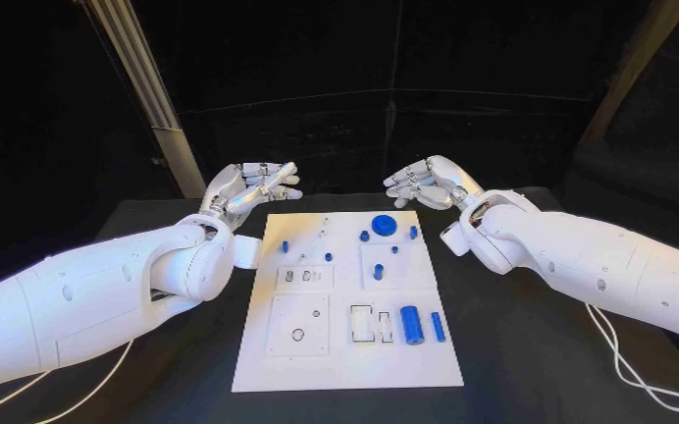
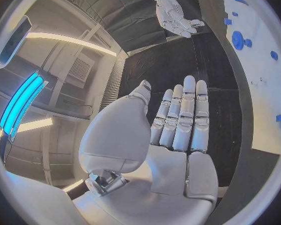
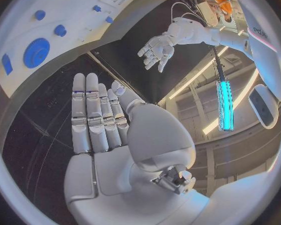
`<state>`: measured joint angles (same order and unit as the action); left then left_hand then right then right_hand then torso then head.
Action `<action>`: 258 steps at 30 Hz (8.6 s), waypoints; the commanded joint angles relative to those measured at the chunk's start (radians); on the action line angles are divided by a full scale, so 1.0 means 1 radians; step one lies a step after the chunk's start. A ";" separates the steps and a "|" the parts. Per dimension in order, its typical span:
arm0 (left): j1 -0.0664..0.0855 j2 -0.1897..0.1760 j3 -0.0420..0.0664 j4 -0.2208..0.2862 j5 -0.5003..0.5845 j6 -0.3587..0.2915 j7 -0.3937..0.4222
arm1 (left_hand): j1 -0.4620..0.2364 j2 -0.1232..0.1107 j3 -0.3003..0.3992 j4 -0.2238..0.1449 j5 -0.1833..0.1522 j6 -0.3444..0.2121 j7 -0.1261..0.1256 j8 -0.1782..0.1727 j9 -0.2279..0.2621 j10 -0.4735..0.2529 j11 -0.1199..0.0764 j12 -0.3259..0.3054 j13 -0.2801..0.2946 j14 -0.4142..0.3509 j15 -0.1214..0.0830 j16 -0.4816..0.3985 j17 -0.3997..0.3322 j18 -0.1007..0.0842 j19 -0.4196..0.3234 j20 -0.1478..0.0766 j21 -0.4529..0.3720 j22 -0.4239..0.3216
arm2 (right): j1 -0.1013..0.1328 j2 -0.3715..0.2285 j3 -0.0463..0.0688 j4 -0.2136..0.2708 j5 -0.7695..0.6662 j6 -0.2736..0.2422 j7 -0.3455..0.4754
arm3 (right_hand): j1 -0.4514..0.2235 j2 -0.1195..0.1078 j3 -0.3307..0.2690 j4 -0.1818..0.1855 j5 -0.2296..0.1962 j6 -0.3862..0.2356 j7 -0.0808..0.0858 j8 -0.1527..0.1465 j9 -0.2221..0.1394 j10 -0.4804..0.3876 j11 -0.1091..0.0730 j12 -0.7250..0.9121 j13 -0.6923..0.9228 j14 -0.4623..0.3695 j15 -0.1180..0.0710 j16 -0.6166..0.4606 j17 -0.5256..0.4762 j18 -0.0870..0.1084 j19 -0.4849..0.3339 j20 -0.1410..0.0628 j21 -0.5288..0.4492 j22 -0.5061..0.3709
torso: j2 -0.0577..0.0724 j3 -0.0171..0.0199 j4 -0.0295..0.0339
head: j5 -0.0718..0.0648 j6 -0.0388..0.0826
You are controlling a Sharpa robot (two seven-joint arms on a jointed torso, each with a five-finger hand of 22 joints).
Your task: Assemble the parts on the task board
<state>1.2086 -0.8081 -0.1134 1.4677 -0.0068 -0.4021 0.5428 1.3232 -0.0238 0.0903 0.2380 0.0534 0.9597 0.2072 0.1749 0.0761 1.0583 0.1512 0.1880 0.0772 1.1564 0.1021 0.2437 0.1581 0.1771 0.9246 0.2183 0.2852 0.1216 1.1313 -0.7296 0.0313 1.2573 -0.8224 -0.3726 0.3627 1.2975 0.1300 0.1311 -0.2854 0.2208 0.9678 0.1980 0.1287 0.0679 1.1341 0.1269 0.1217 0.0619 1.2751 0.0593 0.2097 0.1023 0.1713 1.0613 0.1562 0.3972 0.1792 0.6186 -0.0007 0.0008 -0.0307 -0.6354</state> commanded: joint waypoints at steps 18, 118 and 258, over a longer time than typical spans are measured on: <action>0.011 -0.035 0.001 0.116 0.020 0.054 -0.026 | 0.020 0.004 -0.002 -0.027 -0.001 0.010 0.003 -0.011 -0.008 0.009 0.002 -0.021 -0.005 -0.003 0.003 -0.024 0.007 0.007 0.005 0.003 -0.008 -0.013 | 0.093 0.067 0.002 0.010 -0.805 0.174 -0.376 | -0.076 -0.121 0.118 0.009 -0.034 0.038 -0.021 -0.065 -0.002 0.032 -0.029 -0.059 0.003 0.228 -0.060 0.519 0.346 0.010 0.157 -0.063 0.420 0.239 | 0.094 -0.0155 0.0291 | -0.030 0.020; 0.019 -0.036 0.001 0.118 0.020 0.081 -0.052 | 0.020 0.006 -0.009 -0.040 -0.001 0.001 0.014 -0.028 -0.010 -0.001 0.011 -0.043 -0.009 -0.011 0.010 -0.046 0.012 0.007 0.015 0.006 -0.012 -0.020 | 0.110 0.290 0.004 -0.164 -0.846 0.075 -0.409 | -0.060 -0.110 0.273 0.082 -0.098 0.123 -0.045 -0.051 0.006 0.091 -0.048 -0.053 0.006 0.200 -0.069 0.950 0.756 -0.035 0.188 -0.062 0.793 0.654 | 0.158 -0.0254 0.0554 | -0.029 0.031; 0.028 -0.061 0.000 0.105 0.020 0.095 -0.058 | 0.036 0.014 -0.004 -0.057 -0.001 0.002 0.013 -0.034 -0.010 0.000 0.012 -0.052 -0.008 -0.013 0.011 -0.058 0.015 0.007 0.014 0.008 -0.018 -0.026 | 0.111 0.106 0.020 0.113 -0.882 0.081 -0.624 | 0.077 -0.144 0.046 0.409 -0.040 0.054 -0.071 0.021 0.001 0.296 -0.088 1.190 1.224 0.259 -0.093 1.282 1.272 -0.104 0.350 -0.079 1.038 1.057 | 0.156 -0.0287 0.0427 | -0.018 0.019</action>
<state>1.2341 -0.8693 -0.1137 1.5721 0.0143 -0.3186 0.4766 1.3500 -0.0073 0.0859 0.1874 0.0534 0.9594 0.2141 0.1479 0.0672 1.0595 0.1573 0.1424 0.0701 1.1490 0.1092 0.1897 0.1718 0.1770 0.9316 0.2252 0.2718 0.0967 1.2399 -0.6273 0.0514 1.3732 -1.6696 -0.2577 -0.2520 1.3811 -0.0182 0.1708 0.1239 0.1769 0.9958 0.1443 0.1468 0.0675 1.4224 0.0410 1.3051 1.2857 1.4634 -0.0270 1.4852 1.3080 0.0849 1.4030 0.0747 1.4292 1.2359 0.7738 -0.0283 0.0425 -0.0500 -0.6151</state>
